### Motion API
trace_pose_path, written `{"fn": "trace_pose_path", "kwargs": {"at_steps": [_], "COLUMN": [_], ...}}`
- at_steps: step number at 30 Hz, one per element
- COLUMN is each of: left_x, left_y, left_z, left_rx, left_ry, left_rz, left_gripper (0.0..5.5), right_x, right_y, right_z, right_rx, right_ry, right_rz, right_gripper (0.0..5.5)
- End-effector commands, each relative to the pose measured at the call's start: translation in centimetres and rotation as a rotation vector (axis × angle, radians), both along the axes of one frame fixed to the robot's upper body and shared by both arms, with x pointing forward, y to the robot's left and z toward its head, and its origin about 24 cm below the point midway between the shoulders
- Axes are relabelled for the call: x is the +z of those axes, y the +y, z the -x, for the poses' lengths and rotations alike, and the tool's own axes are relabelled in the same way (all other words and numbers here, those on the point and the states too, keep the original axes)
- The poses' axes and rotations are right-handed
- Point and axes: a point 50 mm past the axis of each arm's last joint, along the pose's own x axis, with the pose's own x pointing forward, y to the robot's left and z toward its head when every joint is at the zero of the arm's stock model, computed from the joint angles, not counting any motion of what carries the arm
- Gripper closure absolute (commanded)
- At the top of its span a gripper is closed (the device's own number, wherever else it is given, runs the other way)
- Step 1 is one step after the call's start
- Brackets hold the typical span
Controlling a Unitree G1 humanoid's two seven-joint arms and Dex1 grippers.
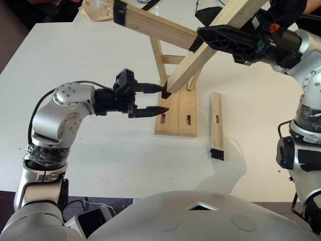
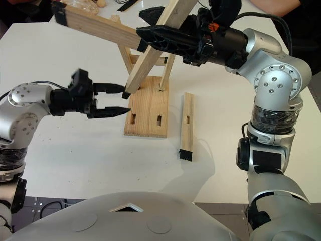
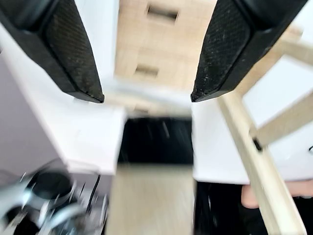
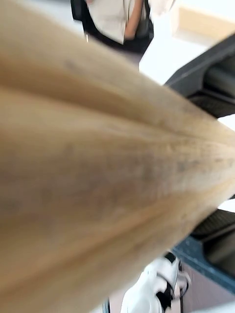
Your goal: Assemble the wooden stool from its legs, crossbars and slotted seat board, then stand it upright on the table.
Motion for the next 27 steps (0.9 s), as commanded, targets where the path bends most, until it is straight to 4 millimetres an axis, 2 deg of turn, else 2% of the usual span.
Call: {"fn": "trace_pose_path", "kwargs": {"at_steps": [1,3,5,10,13,19,27], "left_x": [-3.0,-3.4,-2.9,-2.6,-2.5,-1.3,-0.9], "left_y": [4.1,5.3,4.9,2.0,-0.1,-3.3,-3.7], "left_z": [-2.2,-4.0,-5.1,-6.2,-6.3,-5.8,-6.4], "left_rx": [0.111,0.153,0.121,0.157,0.118,-0.001,-0.04], "left_ry": [-0.236,-0.418,-0.591,-0.866,-1.062,-1.285,-1.346], "left_rz": [-0.443,-0.649,-0.745,-0.678,-0.641,-0.524,-0.513], "left_gripper": [2.21,2.21,2.21,2.21,2.21,2.21,2.21], "right_x": [-3.4,-5.0,-5.9,-7.7,-9.2,-9.9,-9.8], "right_y": [-1.2,-1.5,-1.6,-1.3,-1.4,-1.4,-1.2], "right_z": [-0.3,-0.2,0.2,1.0,1.7,2.0,2.9], "right_rx": [-0.126,-0.156,-0.166,-0.122,-0.077,-0.033,-0.003], "right_ry": [-0.061,-0.067,-0.065,-0.068,-0.05,-0.033,-0.033], "right_rz": [0.201,0.265,0.286,0.345,0.384,0.391,0.373], "right_gripper": [3.48,3.48,3.48,3.48,3.48,3.49,3.49]}}
